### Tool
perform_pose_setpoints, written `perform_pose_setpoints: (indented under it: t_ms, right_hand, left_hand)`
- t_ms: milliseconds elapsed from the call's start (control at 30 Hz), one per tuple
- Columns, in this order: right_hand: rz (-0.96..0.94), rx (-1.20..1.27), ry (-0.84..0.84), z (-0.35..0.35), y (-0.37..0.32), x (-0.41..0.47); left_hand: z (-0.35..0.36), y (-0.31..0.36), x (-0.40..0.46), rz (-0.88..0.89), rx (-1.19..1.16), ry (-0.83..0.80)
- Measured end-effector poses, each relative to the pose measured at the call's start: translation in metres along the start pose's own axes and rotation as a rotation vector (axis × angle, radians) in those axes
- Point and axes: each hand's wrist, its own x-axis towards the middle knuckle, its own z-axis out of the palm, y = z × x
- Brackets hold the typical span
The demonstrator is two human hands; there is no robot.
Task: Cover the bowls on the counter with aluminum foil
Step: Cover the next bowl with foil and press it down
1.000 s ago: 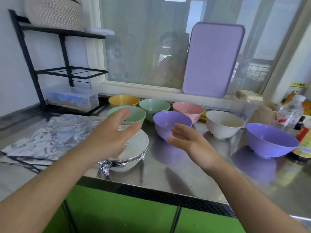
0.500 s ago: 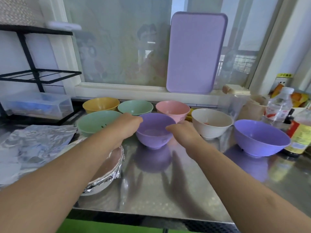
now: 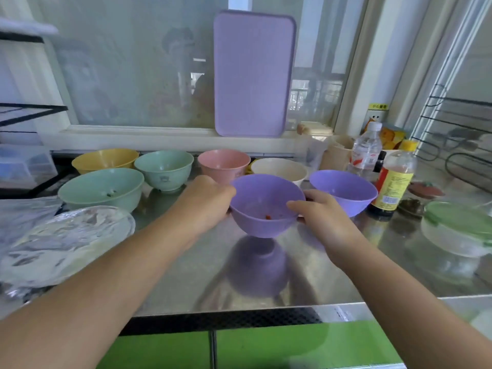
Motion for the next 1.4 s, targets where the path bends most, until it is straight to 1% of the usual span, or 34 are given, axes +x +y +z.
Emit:
perform_pose_setpoints:
  t_ms: [100, 233, 433, 567, 633, 700, 800, 933, 1067, 1233, 1300, 1400]
  right_hand:
    - [0.021, 0.014, 0.032, -0.031, 0.014, -0.017]
    - [0.033, 0.028, 0.059, -0.052, 0.028, -0.03]
    - [0.057, 0.032, 0.038, -0.063, 0.04, -0.03]
    - [0.054, -0.021, 0.127, -0.067, 0.032, -0.033]
    - [-0.025, -0.119, 0.203, -0.065, 0.024, -0.039]
    - [-0.153, -0.192, 0.269, -0.058, 0.013, -0.049]
    - [-0.327, -0.198, 0.288, -0.041, -0.002, -0.061]
    - [-0.46, -0.178, 0.176, 0.004, -0.023, -0.07]
    - [-0.568, -0.223, -0.022, 0.073, -0.038, -0.081]
    - [-0.792, -0.242, -0.248, 0.169, -0.07, -0.106]
    - [-0.87, -0.261, -0.338, 0.205, -0.084, -0.12]
    - [-0.974, -0.306, -0.454, 0.256, -0.105, -0.141]
  left_hand:
    - [0.035, 0.003, -0.014, 0.037, 0.025, -0.027]
    - [0.066, -0.003, -0.026, 0.046, 0.035, -0.039]
    - [0.072, -0.01, -0.031, 0.065, 0.037, -0.045]
    - [0.064, -0.011, -0.04, 0.09, 0.056, -0.033]
    - [0.059, -0.009, -0.047, 0.124, 0.065, 0.012]
    - [0.051, -0.007, -0.055, 0.157, 0.029, 0.049]
    - [0.035, -0.008, -0.071, 0.203, 0.0, 0.085]
    - [-0.001, -0.015, -0.097, 0.255, 0.041, 0.168]
    - [-0.052, -0.035, -0.116, 0.244, 0.112, 0.291]
    - [-0.128, -0.071, -0.141, 0.247, 0.211, 0.516]
    - [-0.165, -0.089, -0.151, 0.22, 0.275, 0.605]
    - [-0.225, -0.125, -0.162, 0.101, 0.424, 0.717]
